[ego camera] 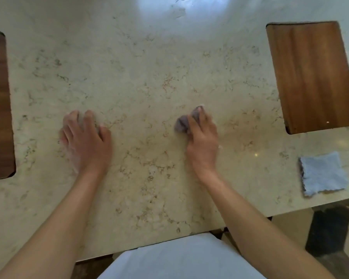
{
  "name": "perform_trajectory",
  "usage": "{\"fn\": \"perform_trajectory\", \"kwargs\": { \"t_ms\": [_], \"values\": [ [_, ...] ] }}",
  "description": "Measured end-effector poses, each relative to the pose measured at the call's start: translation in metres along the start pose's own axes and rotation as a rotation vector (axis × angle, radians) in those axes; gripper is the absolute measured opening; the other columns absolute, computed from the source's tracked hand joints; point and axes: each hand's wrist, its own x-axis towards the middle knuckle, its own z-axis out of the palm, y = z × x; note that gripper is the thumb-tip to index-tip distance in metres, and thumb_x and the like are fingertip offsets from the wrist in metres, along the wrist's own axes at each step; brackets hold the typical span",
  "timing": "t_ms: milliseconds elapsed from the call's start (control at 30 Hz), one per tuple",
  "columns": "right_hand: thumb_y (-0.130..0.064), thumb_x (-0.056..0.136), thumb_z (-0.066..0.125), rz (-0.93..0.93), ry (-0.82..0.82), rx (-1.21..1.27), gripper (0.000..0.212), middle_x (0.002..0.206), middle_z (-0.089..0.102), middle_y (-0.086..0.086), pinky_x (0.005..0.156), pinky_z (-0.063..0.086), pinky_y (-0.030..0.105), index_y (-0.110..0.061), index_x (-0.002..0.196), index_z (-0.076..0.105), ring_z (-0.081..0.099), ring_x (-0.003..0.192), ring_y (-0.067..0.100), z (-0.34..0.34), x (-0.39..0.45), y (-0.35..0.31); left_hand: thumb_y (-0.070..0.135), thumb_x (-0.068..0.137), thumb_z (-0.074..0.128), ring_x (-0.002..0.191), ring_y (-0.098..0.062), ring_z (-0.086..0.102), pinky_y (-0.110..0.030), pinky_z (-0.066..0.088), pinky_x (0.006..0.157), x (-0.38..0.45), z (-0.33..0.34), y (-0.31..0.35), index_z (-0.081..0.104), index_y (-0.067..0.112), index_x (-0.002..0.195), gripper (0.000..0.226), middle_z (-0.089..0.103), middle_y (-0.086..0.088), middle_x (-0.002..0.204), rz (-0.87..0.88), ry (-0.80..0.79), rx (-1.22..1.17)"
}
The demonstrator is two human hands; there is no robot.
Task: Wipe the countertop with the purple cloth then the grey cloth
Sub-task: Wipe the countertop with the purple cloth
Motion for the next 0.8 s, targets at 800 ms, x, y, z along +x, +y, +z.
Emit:
{"fn": "perform_trajectory", "kwargs": {
  "t_ms": [800],
  "values": [
    [0.007, 0.084, 0.071, -0.392, -0.340, 0.171, 0.046, 0.149, 0.054, 0.015, 0.110, 0.045, 0.047, -0.009, 0.127, 0.069, 0.048, 0.140, 0.036, 0.016, -0.096, -0.047, 0.024, 0.095, 0.051, 0.146, -0.039, 0.029, -0.050, 0.024, 0.120, 0.004, -0.017, -0.016, 0.046, 0.014, 0.142, 0.048, 0.034, -0.021, 0.154, 0.070, -0.201, -0.106]
  ]
}}
